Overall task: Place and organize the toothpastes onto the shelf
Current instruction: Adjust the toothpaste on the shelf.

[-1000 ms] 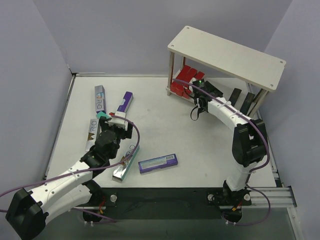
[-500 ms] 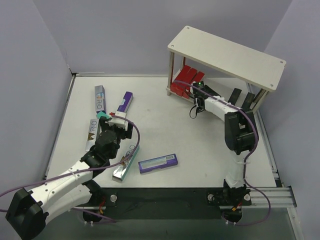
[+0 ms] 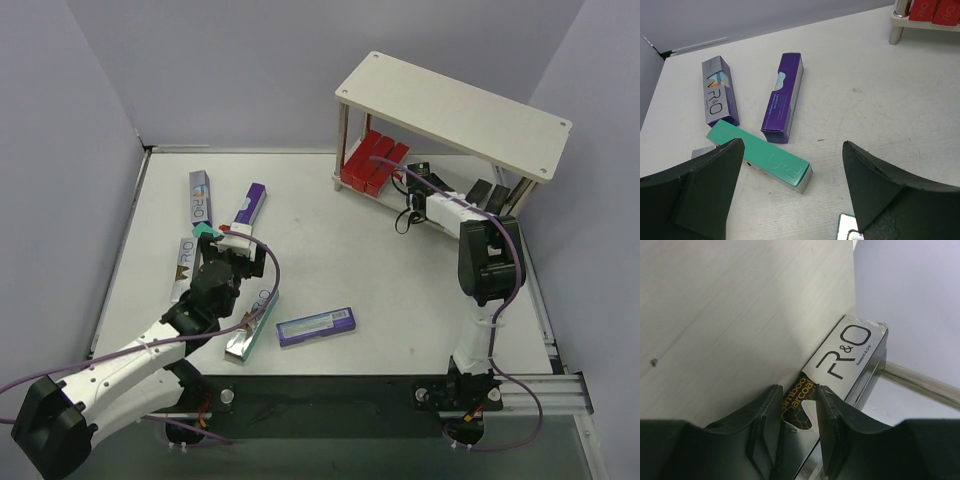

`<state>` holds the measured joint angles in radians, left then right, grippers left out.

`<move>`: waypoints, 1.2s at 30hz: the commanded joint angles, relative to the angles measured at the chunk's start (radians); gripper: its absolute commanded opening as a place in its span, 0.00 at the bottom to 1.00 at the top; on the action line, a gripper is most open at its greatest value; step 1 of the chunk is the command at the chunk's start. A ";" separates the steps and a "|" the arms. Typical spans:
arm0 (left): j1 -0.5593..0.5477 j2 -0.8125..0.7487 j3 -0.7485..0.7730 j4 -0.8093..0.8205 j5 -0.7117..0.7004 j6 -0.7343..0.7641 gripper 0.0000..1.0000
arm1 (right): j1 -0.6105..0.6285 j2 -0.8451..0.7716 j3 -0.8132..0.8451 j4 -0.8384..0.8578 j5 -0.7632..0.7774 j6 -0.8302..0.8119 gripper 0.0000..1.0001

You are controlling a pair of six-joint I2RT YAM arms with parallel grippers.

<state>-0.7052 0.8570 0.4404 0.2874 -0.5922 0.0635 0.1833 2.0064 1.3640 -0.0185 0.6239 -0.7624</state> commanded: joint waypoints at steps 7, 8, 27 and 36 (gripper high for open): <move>0.003 -0.012 0.046 0.012 0.008 -0.008 0.91 | -0.028 -0.035 -0.066 0.005 0.036 -0.023 0.34; 0.001 -0.013 0.046 0.013 0.008 -0.008 0.91 | -0.027 -0.040 -0.071 0.009 0.039 -0.035 0.34; 0.001 -0.030 0.046 0.015 0.012 -0.011 0.91 | 0.011 -0.147 -0.125 0.080 0.082 -0.038 0.35; 0.001 -0.032 0.047 0.013 0.008 -0.010 0.91 | 0.185 -0.277 -0.106 -0.122 0.017 0.205 0.35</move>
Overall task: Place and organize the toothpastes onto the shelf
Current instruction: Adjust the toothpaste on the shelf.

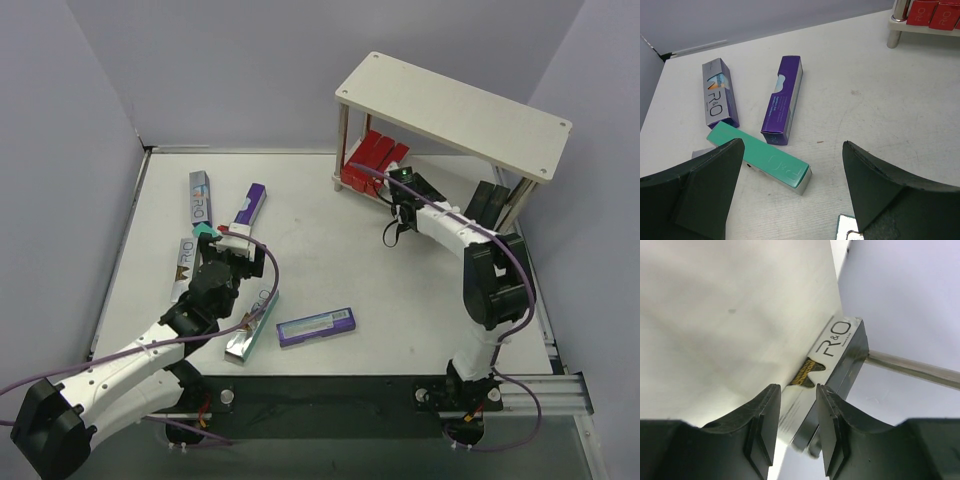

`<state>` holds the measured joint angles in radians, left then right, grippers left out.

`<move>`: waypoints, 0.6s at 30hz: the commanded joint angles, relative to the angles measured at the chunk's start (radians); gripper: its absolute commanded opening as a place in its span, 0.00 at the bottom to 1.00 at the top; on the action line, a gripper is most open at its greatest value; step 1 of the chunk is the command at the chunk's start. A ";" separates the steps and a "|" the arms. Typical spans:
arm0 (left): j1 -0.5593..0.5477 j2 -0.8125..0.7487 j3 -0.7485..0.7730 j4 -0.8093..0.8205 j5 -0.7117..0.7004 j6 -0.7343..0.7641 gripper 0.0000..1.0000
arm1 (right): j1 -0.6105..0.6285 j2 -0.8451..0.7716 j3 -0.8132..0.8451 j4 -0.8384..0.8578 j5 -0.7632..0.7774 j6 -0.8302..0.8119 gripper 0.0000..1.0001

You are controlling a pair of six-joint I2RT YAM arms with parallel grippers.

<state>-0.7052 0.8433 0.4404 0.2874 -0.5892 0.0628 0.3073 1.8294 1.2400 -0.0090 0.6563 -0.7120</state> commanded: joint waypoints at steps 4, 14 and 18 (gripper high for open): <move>0.001 -0.021 0.047 0.013 0.003 -0.008 0.91 | 0.088 -0.148 -0.014 -0.287 -0.044 0.334 0.35; 0.003 -0.015 0.049 0.016 0.015 -0.012 0.91 | 0.084 -0.216 -0.149 -0.460 -0.044 0.499 0.35; 0.003 -0.013 0.047 0.016 0.017 -0.014 0.91 | 0.046 -0.191 -0.143 -0.459 -0.037 0.499 0.36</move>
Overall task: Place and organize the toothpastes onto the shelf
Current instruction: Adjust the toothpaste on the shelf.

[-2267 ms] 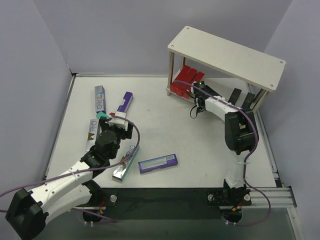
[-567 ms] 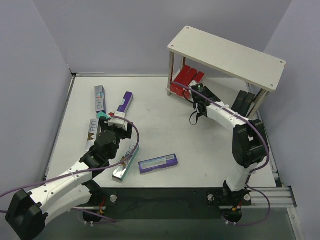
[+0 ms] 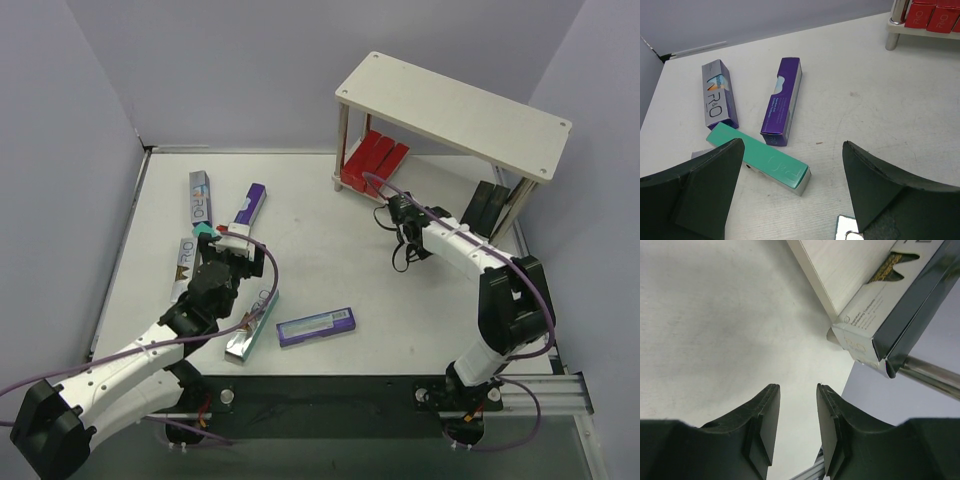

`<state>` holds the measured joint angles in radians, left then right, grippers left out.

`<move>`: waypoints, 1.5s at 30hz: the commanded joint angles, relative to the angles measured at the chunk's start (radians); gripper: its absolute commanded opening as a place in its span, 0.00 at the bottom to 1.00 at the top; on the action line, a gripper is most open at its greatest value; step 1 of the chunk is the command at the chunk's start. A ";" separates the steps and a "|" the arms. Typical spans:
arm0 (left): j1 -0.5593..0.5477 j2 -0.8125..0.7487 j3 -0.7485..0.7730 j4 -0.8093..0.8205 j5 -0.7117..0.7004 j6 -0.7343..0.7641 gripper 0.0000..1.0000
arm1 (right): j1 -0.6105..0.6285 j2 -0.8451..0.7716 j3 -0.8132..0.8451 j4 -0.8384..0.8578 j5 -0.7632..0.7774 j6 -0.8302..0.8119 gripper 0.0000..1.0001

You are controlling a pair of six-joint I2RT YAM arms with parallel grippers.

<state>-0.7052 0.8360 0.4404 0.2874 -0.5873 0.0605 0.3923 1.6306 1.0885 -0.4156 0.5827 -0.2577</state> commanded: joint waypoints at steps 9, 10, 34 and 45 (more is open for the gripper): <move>0.003 -0.015 0.046 0.015 0.006 -0.010 0.91 | -0.136 0.074 0.068 0.008 0.043 -0.006 0.36; 0.003 -0.017 0.046 0.015 0.004 -0.010 0.91 | -0.139 0.080 0.071 0.015 0.043 -0.009 0.36; 0.003 -0.006 0.046 0.015 0.000 -0.001 0.91 | -0.194 0.126 0.077 0.086 0.068 -0.057 0.36; 0.003 0.002 0.049 0.016 -0.002 0.002 0.91 | -0.181 0.104 0.085 0.081 0.045 -0.054 0.36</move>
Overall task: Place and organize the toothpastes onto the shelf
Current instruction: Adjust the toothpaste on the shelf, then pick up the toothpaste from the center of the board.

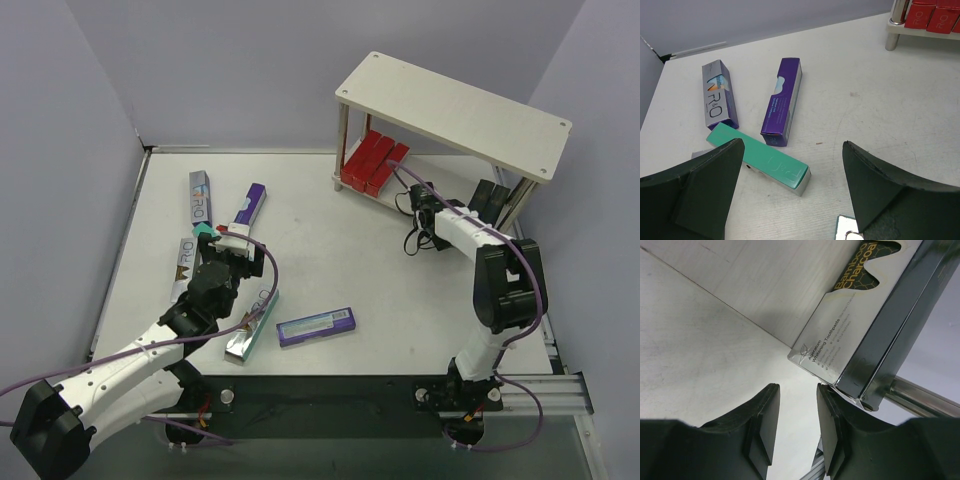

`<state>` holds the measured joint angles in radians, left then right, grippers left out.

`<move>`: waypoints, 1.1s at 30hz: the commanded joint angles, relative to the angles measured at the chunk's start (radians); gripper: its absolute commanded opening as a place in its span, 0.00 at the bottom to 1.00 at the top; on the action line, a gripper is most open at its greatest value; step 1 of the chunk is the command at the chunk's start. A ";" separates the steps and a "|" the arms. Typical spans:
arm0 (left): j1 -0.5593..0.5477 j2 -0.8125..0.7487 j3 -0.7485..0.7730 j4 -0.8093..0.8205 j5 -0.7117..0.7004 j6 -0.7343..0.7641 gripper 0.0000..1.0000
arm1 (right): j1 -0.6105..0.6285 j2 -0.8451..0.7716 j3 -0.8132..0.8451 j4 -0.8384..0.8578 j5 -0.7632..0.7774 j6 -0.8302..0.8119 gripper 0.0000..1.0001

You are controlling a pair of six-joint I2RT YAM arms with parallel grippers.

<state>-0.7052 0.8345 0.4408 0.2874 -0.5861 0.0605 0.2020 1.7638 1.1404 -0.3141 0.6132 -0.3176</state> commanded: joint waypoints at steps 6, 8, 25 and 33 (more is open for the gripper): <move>0.003 0.011 0.047 0.015 0.002 -0.005 0.91 | 0.106 -0.168 0.038 -0.068 -0.058 0.077 0.41; 0.003 0.014 0.049 0.010 0.000 -0.016 0.91 | 0.157 -0.225 0.044 -0.091 -0.121 0.133 0.48; 0.111 0.098 0.196 -0.357 -0.063 -0.152 0.91 | 0.244 -0.615 -0.114 -0.033 -0.604 0.348 1.00; 0.458 0.179 0.323 -0.559 0.127 -0.344 0.91 | 0.260 -0.756 -0.218 0.041 -0.727 0.456 1.00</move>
<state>-0.3943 0.9787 0.6842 -0.1493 -0.5911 -0.1577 0.4526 1.0721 0.9493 -0.3363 -0.0364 0.0563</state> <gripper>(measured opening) 0.913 0.999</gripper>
